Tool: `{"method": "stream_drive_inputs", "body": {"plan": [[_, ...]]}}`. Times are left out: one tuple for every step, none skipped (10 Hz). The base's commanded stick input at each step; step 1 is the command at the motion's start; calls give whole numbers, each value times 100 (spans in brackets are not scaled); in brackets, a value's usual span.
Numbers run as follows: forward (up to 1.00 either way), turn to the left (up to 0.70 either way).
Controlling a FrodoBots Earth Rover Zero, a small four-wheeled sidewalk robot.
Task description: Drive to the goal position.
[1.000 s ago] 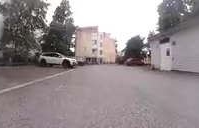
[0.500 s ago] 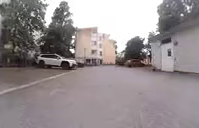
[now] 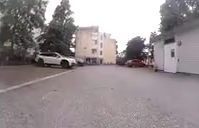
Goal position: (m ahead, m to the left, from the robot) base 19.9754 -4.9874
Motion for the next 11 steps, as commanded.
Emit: {"method": "stream_drive_inputs", "body": {"plan": [[60,0],[60,0],[60,0],[60,0],[60,0],[60,0],[60,0],[60,0],[60,0],[60,0],[60,0]]}}
